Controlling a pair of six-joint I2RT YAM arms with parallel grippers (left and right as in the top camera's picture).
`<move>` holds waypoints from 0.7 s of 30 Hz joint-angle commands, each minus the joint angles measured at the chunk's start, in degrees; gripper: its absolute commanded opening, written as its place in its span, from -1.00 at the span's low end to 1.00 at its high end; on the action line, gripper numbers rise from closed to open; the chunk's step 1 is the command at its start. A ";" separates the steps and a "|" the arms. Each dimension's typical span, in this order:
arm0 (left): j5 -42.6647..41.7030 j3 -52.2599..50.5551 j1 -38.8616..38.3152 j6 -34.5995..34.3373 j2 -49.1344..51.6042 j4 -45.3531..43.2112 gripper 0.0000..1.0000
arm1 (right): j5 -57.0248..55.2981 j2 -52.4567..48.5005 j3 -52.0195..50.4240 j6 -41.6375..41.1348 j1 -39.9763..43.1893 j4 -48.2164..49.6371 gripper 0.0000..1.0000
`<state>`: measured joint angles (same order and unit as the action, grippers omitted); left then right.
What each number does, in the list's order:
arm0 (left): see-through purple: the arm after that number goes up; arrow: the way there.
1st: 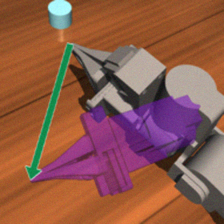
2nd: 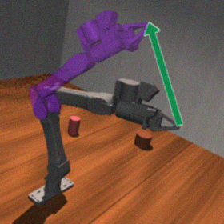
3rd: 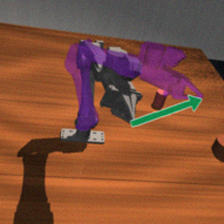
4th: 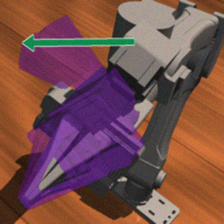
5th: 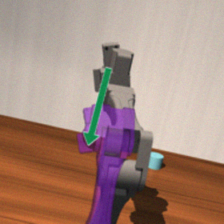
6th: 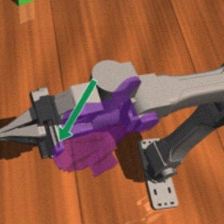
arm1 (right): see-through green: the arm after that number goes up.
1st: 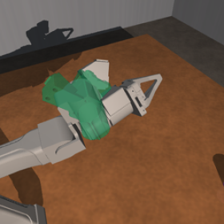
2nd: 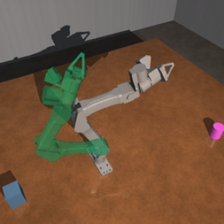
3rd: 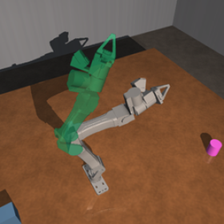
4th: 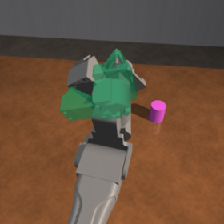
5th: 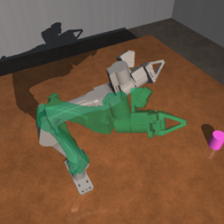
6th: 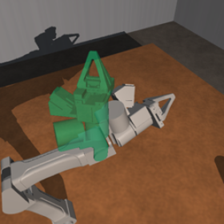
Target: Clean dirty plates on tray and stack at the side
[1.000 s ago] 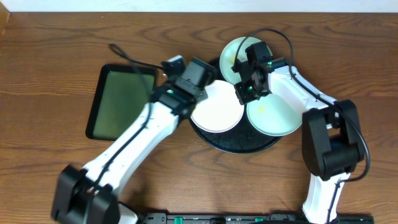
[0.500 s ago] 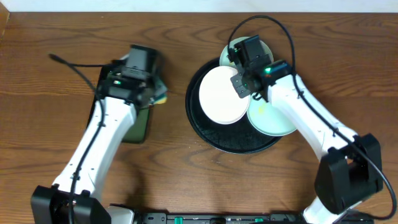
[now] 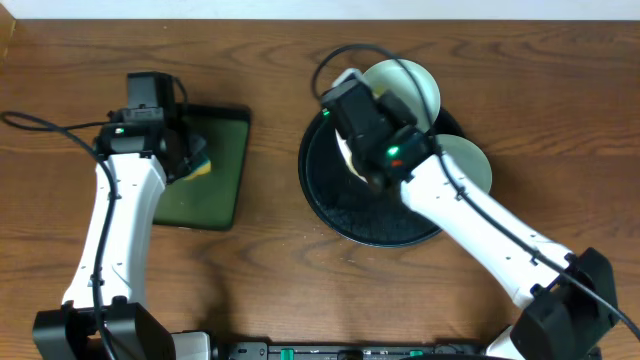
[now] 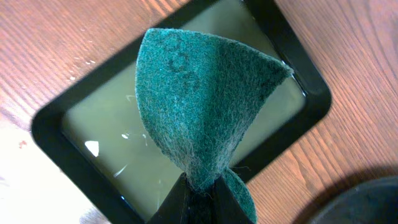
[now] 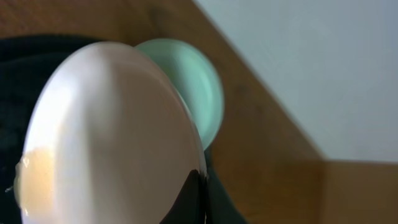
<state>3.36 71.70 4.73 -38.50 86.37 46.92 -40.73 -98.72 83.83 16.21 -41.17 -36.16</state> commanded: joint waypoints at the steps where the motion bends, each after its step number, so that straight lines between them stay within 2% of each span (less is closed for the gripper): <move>1: 0.24 -0.22 2.36 2.12 -0.55 0.42 -0.85 | -12.39 1.38 0.57 10.51 -3.82 3.02 -0.97; 5: 0.24 -0.22 3.56 2.93 -0.55 0.63 -0.86 | -17.03 1.38 0.57 20.24 -7.74 8.39 -0.98; 10: 0.24 -0.22 3.61 2.95 -0.55 0.68 -0.85 | -19.12 1.38 0.57 27.43 -10.99 12.94 -0.97; 21: 0.26 -0.22 3.61 2.93 -0.55 0.90 -0.85 | -18.99 1.38 0.57 26.21 -11.58 13.22 -0.98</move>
<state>3.31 71.70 8.16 -36.14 86.35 47.62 -58.17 -98.72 83.83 42.96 -52.45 -23.03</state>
